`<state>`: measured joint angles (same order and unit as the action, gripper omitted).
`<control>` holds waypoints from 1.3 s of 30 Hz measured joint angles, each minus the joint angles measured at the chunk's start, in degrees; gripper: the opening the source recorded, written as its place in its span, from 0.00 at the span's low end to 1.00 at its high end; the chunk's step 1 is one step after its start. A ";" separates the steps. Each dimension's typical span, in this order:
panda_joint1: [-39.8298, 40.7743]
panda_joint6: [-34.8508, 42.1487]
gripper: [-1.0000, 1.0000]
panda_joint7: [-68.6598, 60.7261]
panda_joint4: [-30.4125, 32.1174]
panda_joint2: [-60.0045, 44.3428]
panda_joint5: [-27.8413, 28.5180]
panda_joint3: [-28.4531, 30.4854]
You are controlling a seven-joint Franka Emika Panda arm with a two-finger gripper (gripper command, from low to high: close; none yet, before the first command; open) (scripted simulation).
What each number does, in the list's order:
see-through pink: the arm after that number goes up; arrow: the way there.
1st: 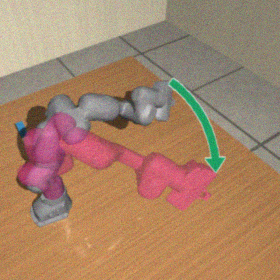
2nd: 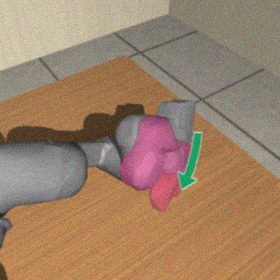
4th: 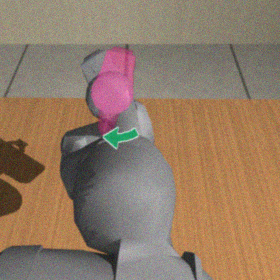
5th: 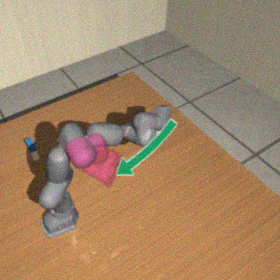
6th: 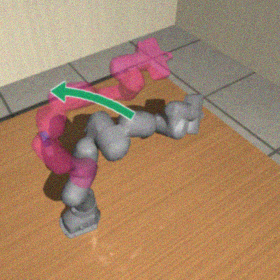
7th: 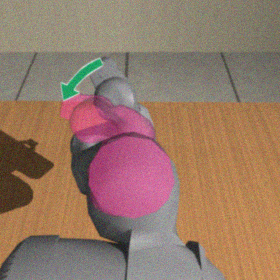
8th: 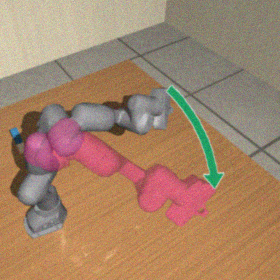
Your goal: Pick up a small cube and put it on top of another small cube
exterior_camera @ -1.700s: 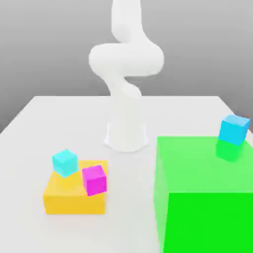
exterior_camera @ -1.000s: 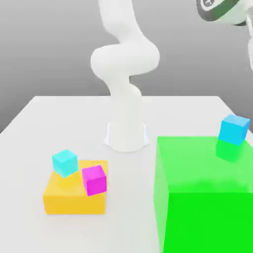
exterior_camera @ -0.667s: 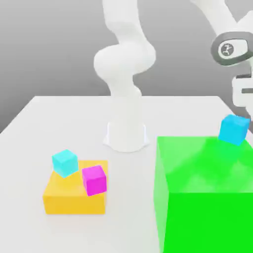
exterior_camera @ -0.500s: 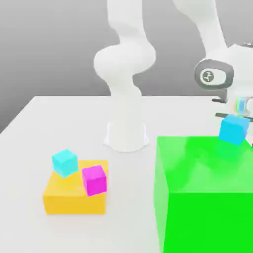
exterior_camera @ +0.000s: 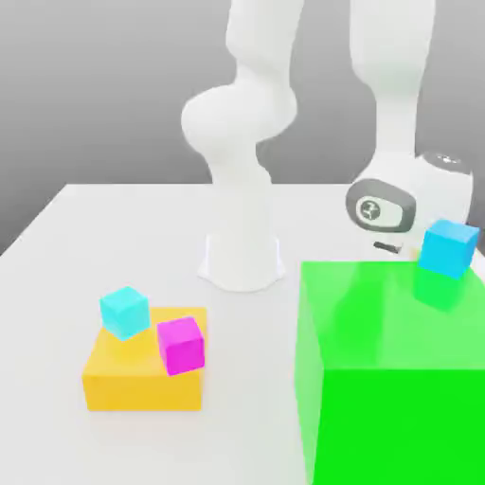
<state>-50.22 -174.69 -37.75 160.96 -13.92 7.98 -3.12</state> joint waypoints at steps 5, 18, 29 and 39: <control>1.96 7.90 0.00 -4.28 1.83 9.77 -5.80 -3.44; 4.88 23.02 0.00 13.50 -12.19 23.54 12.61 -5.09; 17.84 29.22 0.00 -3.07 -10.10 34.03 20.49 10.05; 28.81 36.47 0.00 -26.32 -4.37 41.41 20.23 29.31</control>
<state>-21.41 -138.22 -64.07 156.58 27.49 28.22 26.19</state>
